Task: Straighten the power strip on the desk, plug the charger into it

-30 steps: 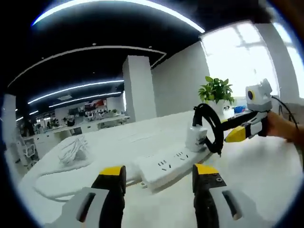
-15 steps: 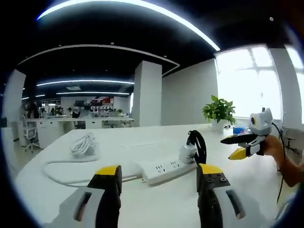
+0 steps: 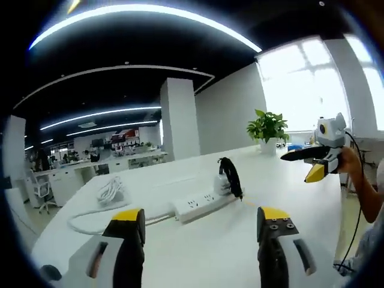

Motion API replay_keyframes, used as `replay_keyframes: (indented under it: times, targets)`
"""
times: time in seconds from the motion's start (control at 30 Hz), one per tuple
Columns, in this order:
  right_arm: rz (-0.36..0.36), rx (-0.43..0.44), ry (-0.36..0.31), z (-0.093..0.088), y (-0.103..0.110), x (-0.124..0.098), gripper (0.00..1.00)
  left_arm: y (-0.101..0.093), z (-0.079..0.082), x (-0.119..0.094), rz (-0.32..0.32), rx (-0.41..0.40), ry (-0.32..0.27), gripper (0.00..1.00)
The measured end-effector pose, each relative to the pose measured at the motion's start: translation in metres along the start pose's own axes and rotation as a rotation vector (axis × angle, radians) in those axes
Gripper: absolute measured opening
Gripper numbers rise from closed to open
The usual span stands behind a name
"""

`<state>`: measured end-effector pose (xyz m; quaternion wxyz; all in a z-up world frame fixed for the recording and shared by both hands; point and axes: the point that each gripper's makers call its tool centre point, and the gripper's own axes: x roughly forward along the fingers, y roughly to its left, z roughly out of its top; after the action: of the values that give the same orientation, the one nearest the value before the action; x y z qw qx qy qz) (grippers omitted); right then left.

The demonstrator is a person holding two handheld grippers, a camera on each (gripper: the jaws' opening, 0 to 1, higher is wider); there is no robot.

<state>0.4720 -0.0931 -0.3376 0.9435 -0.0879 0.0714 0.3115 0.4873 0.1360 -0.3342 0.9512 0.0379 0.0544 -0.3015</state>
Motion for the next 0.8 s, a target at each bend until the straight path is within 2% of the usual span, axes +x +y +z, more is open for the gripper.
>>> replay_keyframes:
  times: [0.2, 0.33, 0.43, 0.57, 0.8]
  targets:
    - [0.011, 0.032, -0.009, -0.011, 0.012, -0.020, 0.98, -0.005, -0.007, -0.019, -0.006, 0.011, -0.008, 0.83]
    - [0.000, 0.044, -0.003, -0.021, 0.018, -0.027, 1.00, 0.003, -0.010, -0.027, 0.050, 0.013, -0.032, 0.91]
    - [-0.033, 0.016, 0.021, -0.032, 0.019, -0.031, 1.00, 0.009, -0.015, -0.034, 0.087, 0.014, -0.041, 0.98]
    - [-0.075, 0.013, 0.013, -0.038, 0.021, -0.033, 1.00, 0.018, -0.024, -0.043, 0.150, -0.008, -0.035, 0.99]
    - [-0.086, 0.047, 0.016, -0.049, 0.028, -0.038, 1.00, 0.019, -0.034, -0.055, 0.157, -0.061, -0.037, 0.99]
